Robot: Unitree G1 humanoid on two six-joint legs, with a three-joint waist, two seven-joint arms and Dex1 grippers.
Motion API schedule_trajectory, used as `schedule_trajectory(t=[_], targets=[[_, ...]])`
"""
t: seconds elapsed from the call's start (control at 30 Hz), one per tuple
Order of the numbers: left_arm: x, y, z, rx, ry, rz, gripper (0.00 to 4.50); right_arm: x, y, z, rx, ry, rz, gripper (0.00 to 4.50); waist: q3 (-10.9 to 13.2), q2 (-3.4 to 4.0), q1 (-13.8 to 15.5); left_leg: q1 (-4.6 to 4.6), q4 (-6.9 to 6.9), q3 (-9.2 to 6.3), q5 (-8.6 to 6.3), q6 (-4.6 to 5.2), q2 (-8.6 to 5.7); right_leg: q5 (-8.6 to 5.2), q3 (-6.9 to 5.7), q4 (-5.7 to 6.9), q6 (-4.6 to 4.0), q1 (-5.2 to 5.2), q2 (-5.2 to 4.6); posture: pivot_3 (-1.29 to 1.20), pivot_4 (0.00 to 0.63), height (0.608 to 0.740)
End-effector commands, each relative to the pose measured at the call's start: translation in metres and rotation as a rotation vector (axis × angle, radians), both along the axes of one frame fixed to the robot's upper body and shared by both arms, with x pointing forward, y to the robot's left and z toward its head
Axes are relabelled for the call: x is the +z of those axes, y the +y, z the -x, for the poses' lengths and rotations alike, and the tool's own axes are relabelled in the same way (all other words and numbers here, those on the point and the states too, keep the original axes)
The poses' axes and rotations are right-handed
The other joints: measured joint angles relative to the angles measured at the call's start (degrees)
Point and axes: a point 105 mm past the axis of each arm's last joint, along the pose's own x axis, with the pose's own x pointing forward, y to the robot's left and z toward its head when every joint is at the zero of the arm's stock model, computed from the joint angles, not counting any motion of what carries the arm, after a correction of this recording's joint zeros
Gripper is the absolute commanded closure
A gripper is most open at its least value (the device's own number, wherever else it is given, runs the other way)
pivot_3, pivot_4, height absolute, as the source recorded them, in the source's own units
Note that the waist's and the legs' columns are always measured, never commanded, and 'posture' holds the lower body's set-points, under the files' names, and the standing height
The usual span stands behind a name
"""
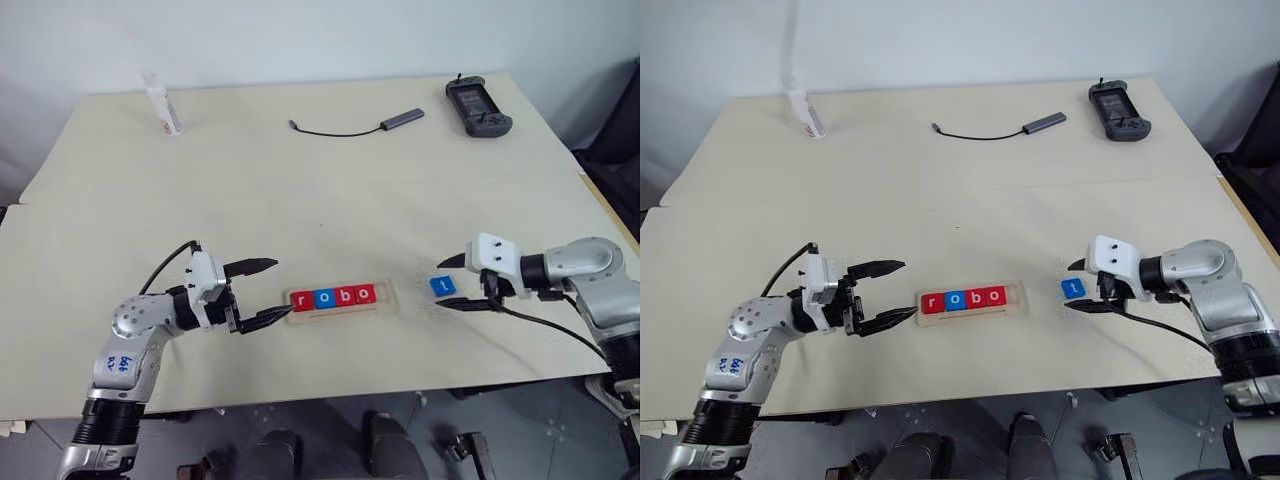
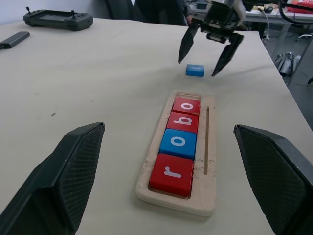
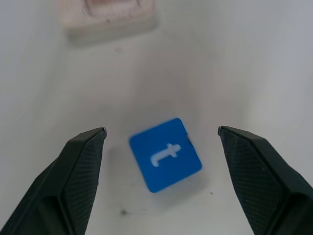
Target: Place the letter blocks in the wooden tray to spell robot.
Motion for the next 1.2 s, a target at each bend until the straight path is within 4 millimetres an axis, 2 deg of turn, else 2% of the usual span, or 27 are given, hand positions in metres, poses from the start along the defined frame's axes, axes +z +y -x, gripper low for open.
schedule_trajectory(t=[0.03, 0.2, 0.23, 0.33, 0.43, 0.7, 1.0, 1.2], targets=[[0.01, 0.003, 0.004, 0.011, -0.042, 0.002, 0.0, -0.004, -0.004, 0.0, 0.027, 0.05, 0.024, 1.29, 0.0, 0.0, 0.0, 0.0, 0.0, 0.0, 0.0, 0.0, 0.0, 0.0, 0.0, -0.01, 0.0, 0.0, -0.01, 0.0, 0.15, 0.74], [0.01, 0.005, 0.005, 0.028, -0.047, -0.001, 0.0, -0.002, -0.002, 0.005, 0.088, 0.112, 0.026, 2.94, 0.0, 0.0, 0.2, 0.0, 0.07, -0.02, 0.0, -0.01, -0.01, 0.0, -0.01, 0.0, 0.0, 0.02, -0.01, 0.0, 0.15, 0.74], [0.01, 0.006, 0.006, 0.032, -0.048, -0.001, 0.0, 0.001, 0.002, 0.003, 0.098, 0.101, 0.019, 3.04, 0.0, 0.0, 0.2, -0.01, 0.07, -0.02, 0.0, -0.01, -0.02, 0.0, -0.01, 0.0, 0.0, 0.02, -0.02, 0.0, 0.15, 0.74], [0.01, 0.007, 0.007, 0.038, -0.048, -0.002, 0.0, 0.024, 0.027, -0.006, 0.124, 0.035, -0.067, 3.04, 0.0, 0.0, -0.1, -0.01, 0.07, -0.03, -0.01, -0.02, 0.0, 0.0, -0.01, 0.0, 0.0, 0.02, -0.01, 0.0, 0.15, 0.74], [0.01, 0.006, 0.008, 0.041, -0.047, -0.001, 0.0, 0.036, 0.047, -0.002, 0.163, 0.039, -0.118, 3.04, 0.0, 0.02, -0.1, -0.01, 0.05, 0.01, -0.04, -0.08, 0.14, 0.0, 0.0, 0.08, 0.0, -0.04, 0.1, 0.0, 0.15, 0.74], [0.008, 0.006, 0.01, 0.059, -0.046, 0.007, 0.0, 0.029, 0.078, -0.002, 0.138, 0.082, -0.076, 3.04, 0.0, 0.02, 0.2, -0.06, 0.1, -0.05, -0.07, -0.12, 0.16, 0.01, -0.08, 0.15, -0.04, -0.03, 0.12, 0.0, 0.15, 0.74], [0.008, 0.008, 0.012, 0.081, -0.045, 0.008, 0.0, 0.013, 0.096, 0.006, 0.177, 0.129, -0.07, 3.04, 0.0, 0.02, 0.1, -0.07, 0.08, -0.05, -0.07, -0.12, 0.17, 0.01, -0.09, 0.15, -0.04, -0.03, 0.13, 0.0, 0.15, 0.74], [0.008, 0.008, 0.012, 0.086, -0.047, 0.008, 0.0, 0.016, 0.097, 0.005, 0.178, 0.107, -0.065, 1.06, 0.0, 0.02, 0.1, -0.07, 0.08, -0.05, -0.07, -0.12, 0.17, 0.01, -0.09, 0.16, -0.04, -0.03, 0.13, 0.0, 0.15, 0.74]])
